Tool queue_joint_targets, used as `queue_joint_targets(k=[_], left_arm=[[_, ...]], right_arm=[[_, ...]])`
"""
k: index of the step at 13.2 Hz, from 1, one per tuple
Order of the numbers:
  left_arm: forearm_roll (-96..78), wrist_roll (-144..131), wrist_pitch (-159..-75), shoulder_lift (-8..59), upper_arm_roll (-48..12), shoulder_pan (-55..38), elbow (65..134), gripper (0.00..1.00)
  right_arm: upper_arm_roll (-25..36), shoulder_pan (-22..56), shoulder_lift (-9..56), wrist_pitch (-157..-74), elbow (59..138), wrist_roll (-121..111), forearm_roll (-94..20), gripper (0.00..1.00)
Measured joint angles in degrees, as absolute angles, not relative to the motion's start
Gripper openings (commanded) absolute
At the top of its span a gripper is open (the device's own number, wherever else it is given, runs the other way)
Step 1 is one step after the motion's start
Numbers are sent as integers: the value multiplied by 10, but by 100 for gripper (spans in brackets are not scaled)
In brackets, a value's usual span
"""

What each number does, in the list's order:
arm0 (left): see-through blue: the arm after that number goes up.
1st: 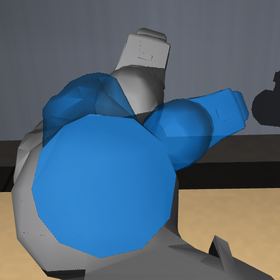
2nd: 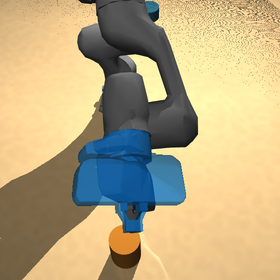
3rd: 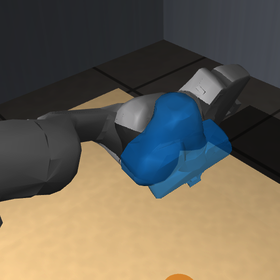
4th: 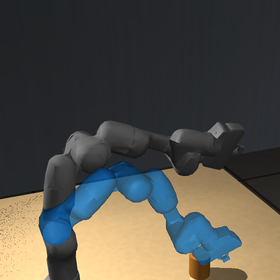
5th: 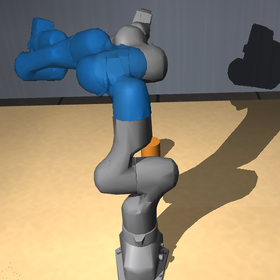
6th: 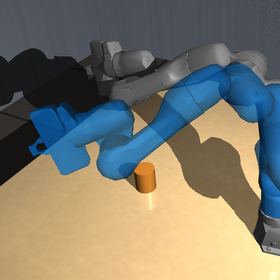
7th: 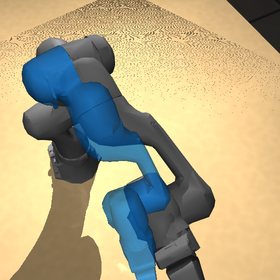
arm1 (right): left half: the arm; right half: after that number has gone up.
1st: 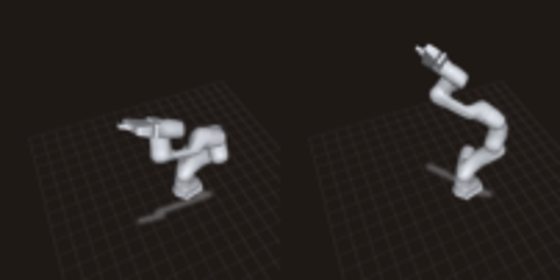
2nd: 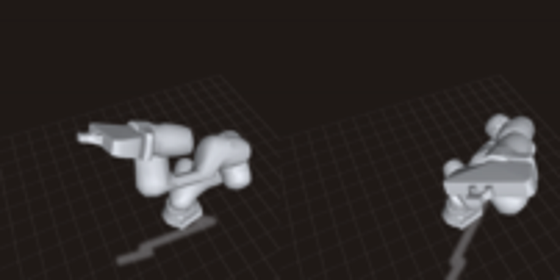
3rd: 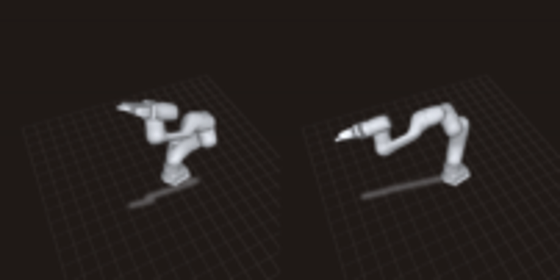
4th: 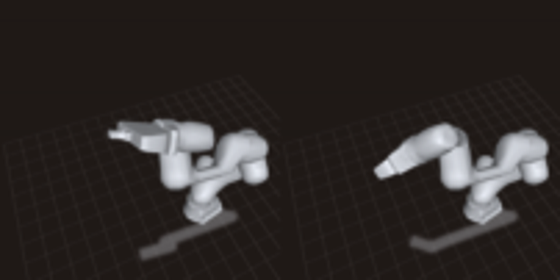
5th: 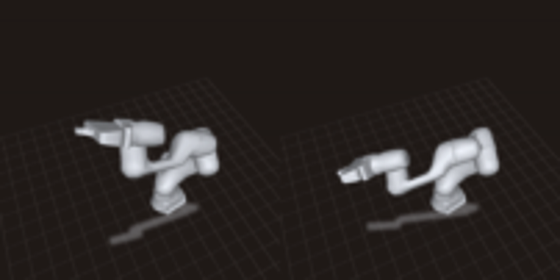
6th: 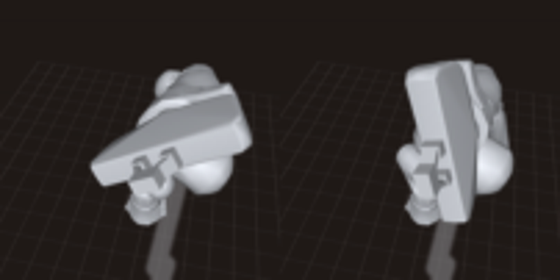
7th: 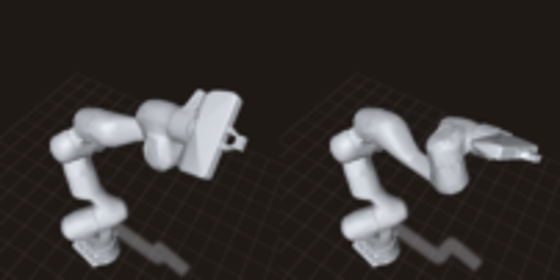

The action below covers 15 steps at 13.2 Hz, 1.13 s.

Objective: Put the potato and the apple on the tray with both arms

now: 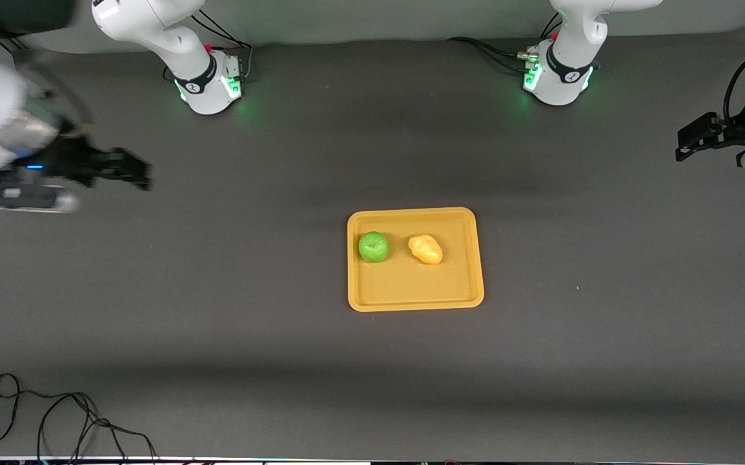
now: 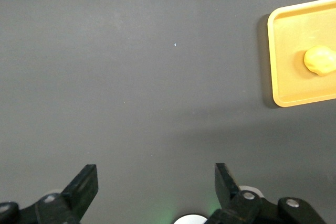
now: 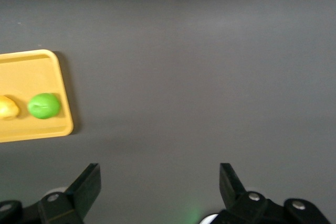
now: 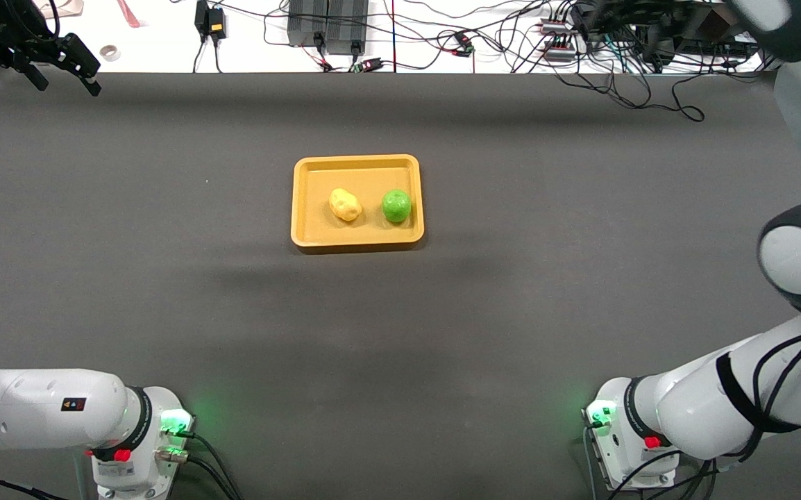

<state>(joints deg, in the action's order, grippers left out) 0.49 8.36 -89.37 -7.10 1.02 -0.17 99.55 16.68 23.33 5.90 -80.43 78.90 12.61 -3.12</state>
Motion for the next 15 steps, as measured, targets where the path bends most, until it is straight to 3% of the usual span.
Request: queue_joint_targets(k=[3, 7, 10, 15], left_arm=[[5, 84, -894, -71, 8, -2, 995, 99], [5, 84, -894, -71, 4, -2, 995, 99], [5, 84, -894, -71, 2, -2, 995, 99], [5, 84, -894, -71, 0, -2, 994, 99]], right_arm=[[122, 117, 33, -818, 821, 65, -26, 100], [108, 49, -2, -865, 896, 24, -23, 100], [40, -9, -6, -865, 899, 17, -7, 100], [8, -16, -10, -862, 898, 18, 2, 100]])
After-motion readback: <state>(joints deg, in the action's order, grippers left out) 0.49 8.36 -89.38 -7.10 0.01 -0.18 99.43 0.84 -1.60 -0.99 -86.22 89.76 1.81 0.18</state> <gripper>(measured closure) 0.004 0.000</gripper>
